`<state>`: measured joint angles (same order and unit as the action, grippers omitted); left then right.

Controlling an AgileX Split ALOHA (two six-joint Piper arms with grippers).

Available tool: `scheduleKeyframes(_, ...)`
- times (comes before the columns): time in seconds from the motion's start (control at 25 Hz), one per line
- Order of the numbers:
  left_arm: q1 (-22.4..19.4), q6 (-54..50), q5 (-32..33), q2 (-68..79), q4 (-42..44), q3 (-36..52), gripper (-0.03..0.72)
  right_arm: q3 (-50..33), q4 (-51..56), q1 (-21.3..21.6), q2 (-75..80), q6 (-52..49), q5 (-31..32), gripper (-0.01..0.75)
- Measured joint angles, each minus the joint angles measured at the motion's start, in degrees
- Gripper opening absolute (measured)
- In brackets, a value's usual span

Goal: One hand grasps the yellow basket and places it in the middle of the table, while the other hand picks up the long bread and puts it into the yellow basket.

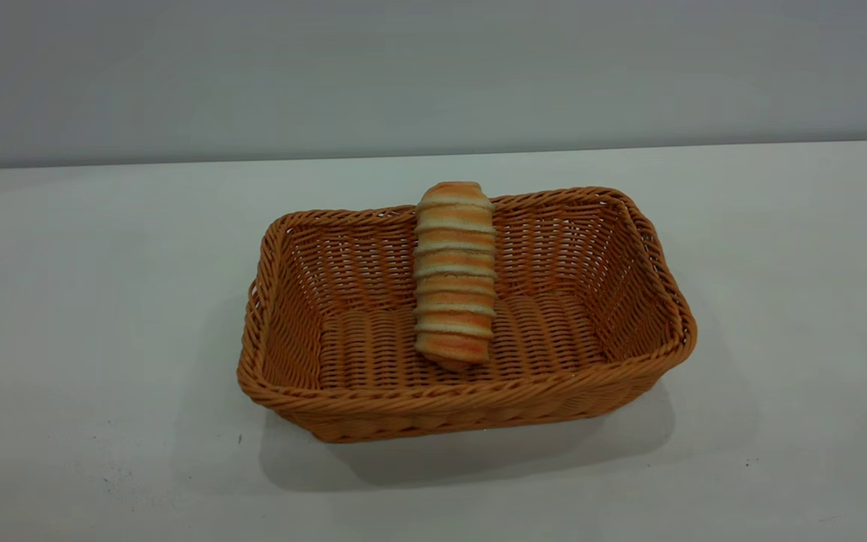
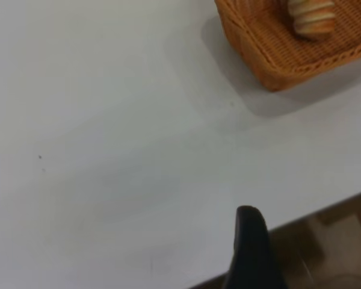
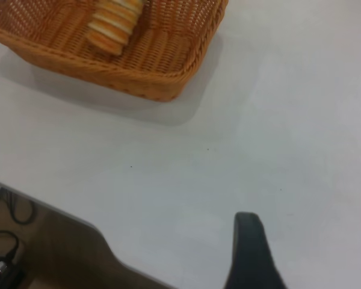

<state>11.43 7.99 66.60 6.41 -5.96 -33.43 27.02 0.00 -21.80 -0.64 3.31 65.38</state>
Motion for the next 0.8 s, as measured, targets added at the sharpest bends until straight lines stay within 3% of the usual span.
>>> scheduleKeyframes(0.2, 0.0, 0.0, -0.5, 0.0, 0.1, 4.9, 0.544, 0.0, 0.0, 0.0, 0.0, -0.1, 0.0, 0.536)
scheduleKeyframes(0.8, 0.0, -1.2, -1.5, 0.0, 4.1, 5.2, 0.544, 0.0, 0.0, 0.0, 0.0, -0.2, 0.0, 0.536)
